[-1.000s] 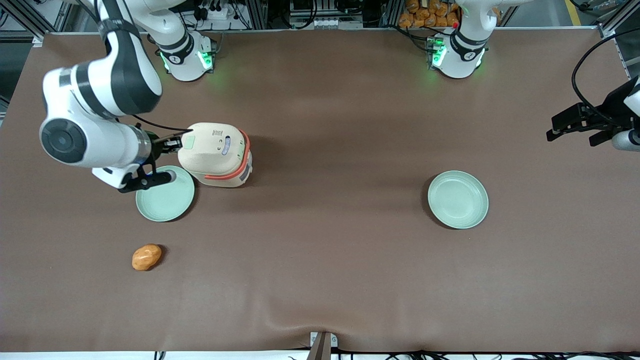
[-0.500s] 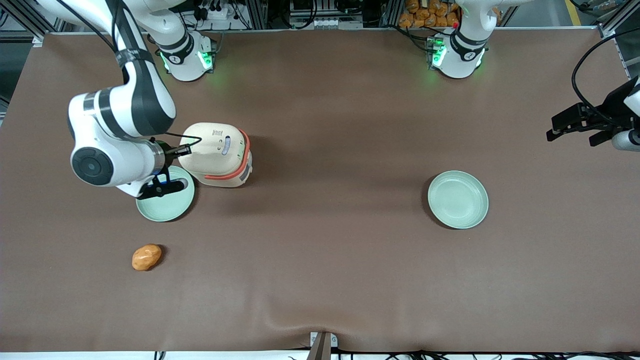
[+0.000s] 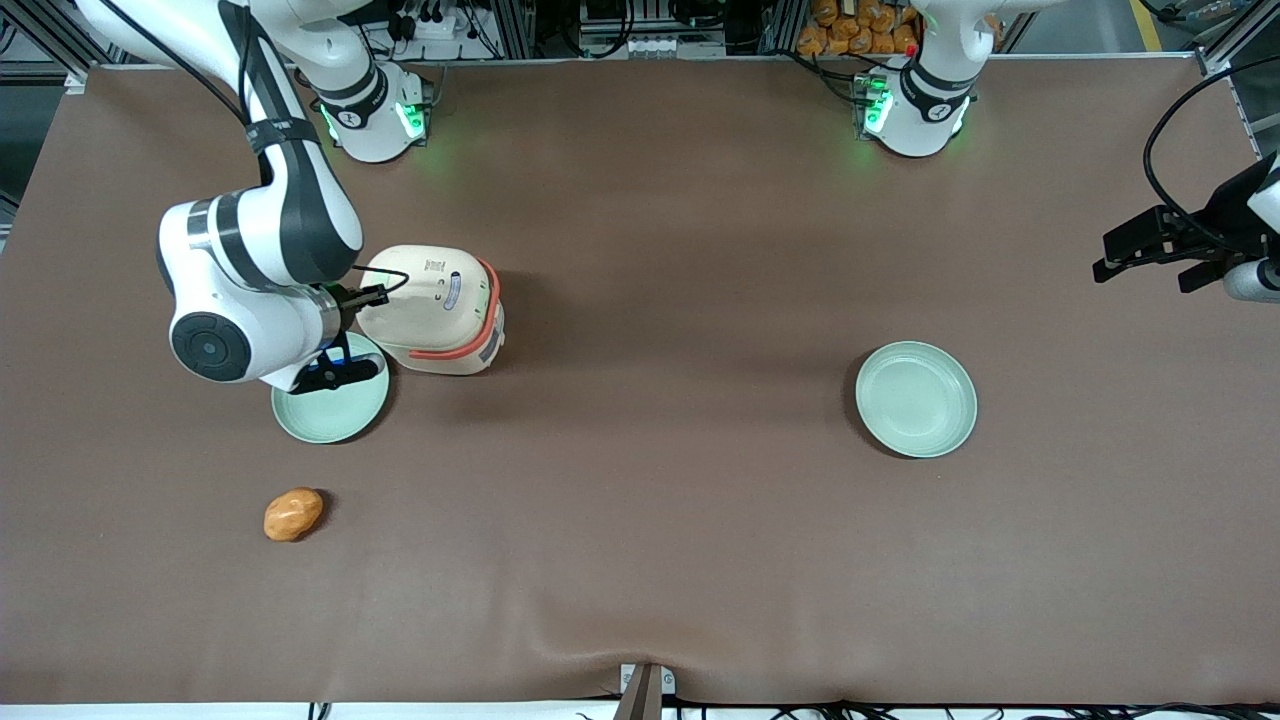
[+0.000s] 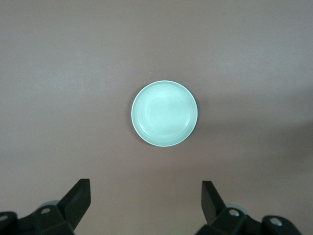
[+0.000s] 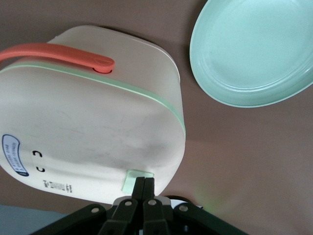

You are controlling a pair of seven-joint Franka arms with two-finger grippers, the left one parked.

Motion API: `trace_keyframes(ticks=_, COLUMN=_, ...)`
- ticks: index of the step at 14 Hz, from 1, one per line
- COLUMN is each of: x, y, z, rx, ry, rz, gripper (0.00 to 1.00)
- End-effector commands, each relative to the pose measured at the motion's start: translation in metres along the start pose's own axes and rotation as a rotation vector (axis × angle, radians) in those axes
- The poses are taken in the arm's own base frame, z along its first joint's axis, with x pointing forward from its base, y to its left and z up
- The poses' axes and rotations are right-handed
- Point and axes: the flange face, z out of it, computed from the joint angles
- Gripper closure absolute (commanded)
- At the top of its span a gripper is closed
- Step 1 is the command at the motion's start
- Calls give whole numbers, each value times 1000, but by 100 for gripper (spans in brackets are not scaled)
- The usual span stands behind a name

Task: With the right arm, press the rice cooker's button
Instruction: 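Press down on the green button with the closed right gripper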

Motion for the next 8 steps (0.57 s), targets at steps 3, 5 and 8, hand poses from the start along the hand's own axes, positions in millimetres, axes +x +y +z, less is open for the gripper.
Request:
trace_keyframes(ticks=3, x=-2, y=-1, z=9, rx=13, ry=-29, rz=-2, gripper=100)
trace_keyframes(ticks=5, x=1, y=-1, z=14, rx=12, ry=-38, rz=-2, gripper=100)
trace_keyframes(ticks=8, x=5, y=-1, z=18, rx=11, ry=-41, rz=-3, gripper=100)
